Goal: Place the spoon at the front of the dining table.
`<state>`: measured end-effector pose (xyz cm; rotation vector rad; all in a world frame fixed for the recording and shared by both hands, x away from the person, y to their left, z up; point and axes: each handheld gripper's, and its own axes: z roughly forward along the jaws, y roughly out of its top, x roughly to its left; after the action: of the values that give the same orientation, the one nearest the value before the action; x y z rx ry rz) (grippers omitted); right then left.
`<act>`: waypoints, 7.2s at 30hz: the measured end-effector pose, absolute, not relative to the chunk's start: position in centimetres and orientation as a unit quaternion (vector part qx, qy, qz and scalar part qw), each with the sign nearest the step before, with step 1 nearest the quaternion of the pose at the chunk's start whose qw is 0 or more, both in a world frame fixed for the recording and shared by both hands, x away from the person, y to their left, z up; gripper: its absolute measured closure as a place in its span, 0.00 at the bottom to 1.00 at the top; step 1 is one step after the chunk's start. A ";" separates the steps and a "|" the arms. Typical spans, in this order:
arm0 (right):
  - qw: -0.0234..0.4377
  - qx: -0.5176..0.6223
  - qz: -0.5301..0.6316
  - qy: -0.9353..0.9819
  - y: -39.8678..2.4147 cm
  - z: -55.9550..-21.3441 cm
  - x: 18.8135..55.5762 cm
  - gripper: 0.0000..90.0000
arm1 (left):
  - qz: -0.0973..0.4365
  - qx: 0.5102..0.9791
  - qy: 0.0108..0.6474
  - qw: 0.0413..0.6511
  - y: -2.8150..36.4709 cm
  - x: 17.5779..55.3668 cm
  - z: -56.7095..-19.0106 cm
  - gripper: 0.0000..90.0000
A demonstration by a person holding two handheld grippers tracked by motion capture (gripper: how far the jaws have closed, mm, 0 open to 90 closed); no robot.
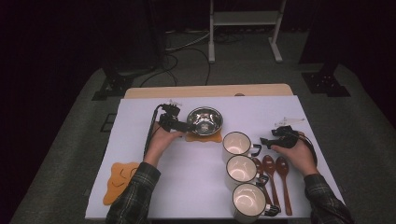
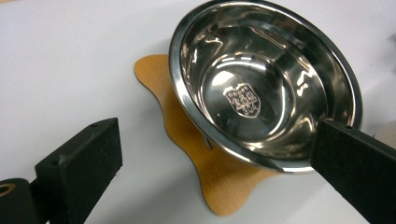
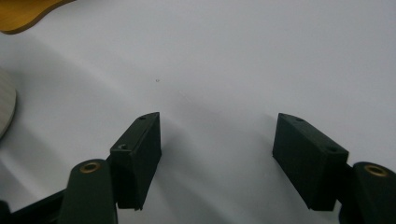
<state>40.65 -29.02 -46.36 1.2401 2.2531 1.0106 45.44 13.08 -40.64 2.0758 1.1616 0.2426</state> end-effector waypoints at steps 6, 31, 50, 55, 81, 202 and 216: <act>0.189 0.440 0.359 0.801 -29.0 -46.4 40.6 0.34 | 0.100 0.808 0.449 0.368 13.4 44.5 -40.7 0.02; 0.189 0.440 0.359 0.801 -29.0 -46.4 40.6 0.34 | 0.114 0.814 0.432 0.371 13.8 40.2 -42.0 0.02; 0.188 0.441 0.359 0.801 -29.0 -46.4 40.6 0.34 | 0.124 0.823 0.405 0.378 14.1 36.2 -41.9 0.02; 0.188 0.441 0.360 0.801 -29.0 -46.4 40.6 0.34 | 0.126 0.829 0.391 0.380 13.8 35.1 -41.9 0.02; 0.188 0.441 0.360 0.801 -29.0 -46.4 40.6 0.34 | 0.140 0.858 0.353 0.346 13.8 29.4 -44.2 0.02; 0.195 0.473 0.380 0.771 -31.1 -42.9 32.3 0.36 | 0.152 0.856 0.340 0.359 14.8 25.9 -46.4 0.01; 0.192 0.473 0.380 0.772 -31.4 -43.0 30.8 0.36 | 0.151 0.856 0.340 0.359 14.8 25.9 -46.4 0.01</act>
<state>30.76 -31.44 -43.02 1.3267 2.1658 1.0668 25.91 14.84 -46.43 2.2070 0.8773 0.3904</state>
